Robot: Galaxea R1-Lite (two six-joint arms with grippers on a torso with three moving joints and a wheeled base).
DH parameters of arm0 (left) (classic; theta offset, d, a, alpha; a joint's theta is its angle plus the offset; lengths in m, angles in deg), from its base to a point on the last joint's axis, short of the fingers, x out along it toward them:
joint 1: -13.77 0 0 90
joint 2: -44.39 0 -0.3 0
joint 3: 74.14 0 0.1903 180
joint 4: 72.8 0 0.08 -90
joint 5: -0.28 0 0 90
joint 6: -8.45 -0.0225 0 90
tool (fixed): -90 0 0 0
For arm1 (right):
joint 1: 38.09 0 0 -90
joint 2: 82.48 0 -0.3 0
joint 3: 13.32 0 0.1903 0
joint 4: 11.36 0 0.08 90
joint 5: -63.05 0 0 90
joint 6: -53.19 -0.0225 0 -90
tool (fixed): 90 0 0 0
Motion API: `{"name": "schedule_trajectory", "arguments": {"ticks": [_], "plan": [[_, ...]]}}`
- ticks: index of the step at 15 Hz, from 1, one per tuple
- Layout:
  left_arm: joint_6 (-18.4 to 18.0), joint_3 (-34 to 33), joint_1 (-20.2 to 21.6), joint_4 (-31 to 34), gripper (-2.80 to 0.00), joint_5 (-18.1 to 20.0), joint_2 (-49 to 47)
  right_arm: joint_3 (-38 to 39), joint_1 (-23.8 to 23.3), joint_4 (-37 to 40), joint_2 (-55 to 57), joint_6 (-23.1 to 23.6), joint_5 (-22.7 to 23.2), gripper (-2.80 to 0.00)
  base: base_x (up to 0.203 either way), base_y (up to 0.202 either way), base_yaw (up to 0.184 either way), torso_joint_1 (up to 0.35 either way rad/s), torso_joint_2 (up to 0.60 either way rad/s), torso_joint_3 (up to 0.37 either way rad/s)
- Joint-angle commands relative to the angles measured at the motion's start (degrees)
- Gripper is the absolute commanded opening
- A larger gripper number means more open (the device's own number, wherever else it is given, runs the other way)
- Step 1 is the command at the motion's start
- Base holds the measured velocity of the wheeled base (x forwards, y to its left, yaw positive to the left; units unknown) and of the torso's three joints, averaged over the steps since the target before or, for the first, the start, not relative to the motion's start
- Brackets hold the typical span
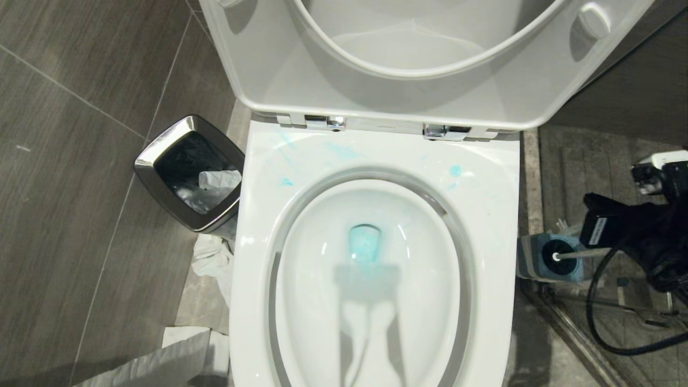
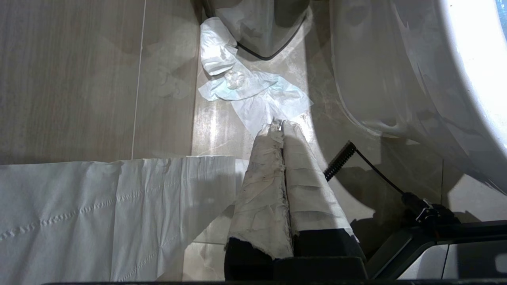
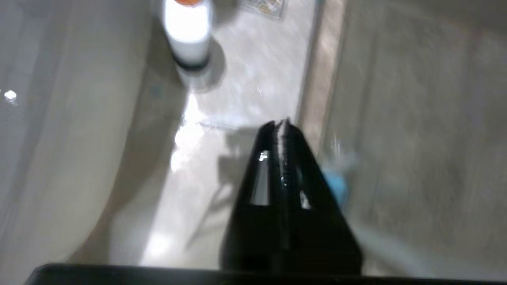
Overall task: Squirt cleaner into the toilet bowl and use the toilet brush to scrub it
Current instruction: Scrub the toilet bowl
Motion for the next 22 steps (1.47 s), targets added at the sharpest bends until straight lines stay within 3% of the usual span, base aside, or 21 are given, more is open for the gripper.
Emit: {"name": "schedule_trajectory", "arguments": {"ticks": [1,3,8,12,14,17,18,22], "plan": [[-0.01,-0.09,0.02,0.02,-2.8,0.0,-0.02,0.39,-0.1,17.46,-12.58,-0.97,-0.74,-2.8,0.0,0.0,0.0,0.0,0.0,0.0],[-0.01,-0.09,0.02,0.02,-2.8,0.0,-0.02,0.86,-0.15,30.91,-18.44,-2.17,-1.44,-2.8,0.0,0.0,0.0,0.0,0.0,0.0],[-0.01,-0.09,0.02,0.02,-2.8,0.0,-0.02,5.8,-1.84,35.83,-26.79,-2.27,-0.61,-2.8,0.0,0.0,0.0,0.0,0.0,0.0],[-0.01,-0.09,0.02,0.02,-2.8,0.0,-0.02,11.37,-17.87,44.48,-36.67,-0.16,11.45,-2.8,0.0,0.0,0.0,0.0,0.0,0.0],[-0.01,-0.09,0.02,0.02,-2.8,0.0,-0.02,14.45,-21.54,44.96,-38.41,0.41,16.39,-2.8,0.0,0.0,0.0,0.0,0.0,0.0],[-0.01,-0.09,0.02,0.02,-2.8,0.0,-0.02,19.28,-21.86,36.49,-37.35,0.67,16.44,-2.8,0.0,0.0,0.0,0.0,0.0,0.0],[-0.01,-0.09,0.02,0.06,-2.8,0.0,-0.02,20.87,-21.83,32.95,-36.12,1.22,16.47,0.0,0.0,0.0,0.0,0.0,0.0,0.0],[-0.01,-0.09,0.02,0.08,-2.8,0.0,-0.02,26.16,-21.84,16.13,-29.39,1.95,16.65,0.0,0.0,0.0,0.0,0.0,0.0,0.0]]}}
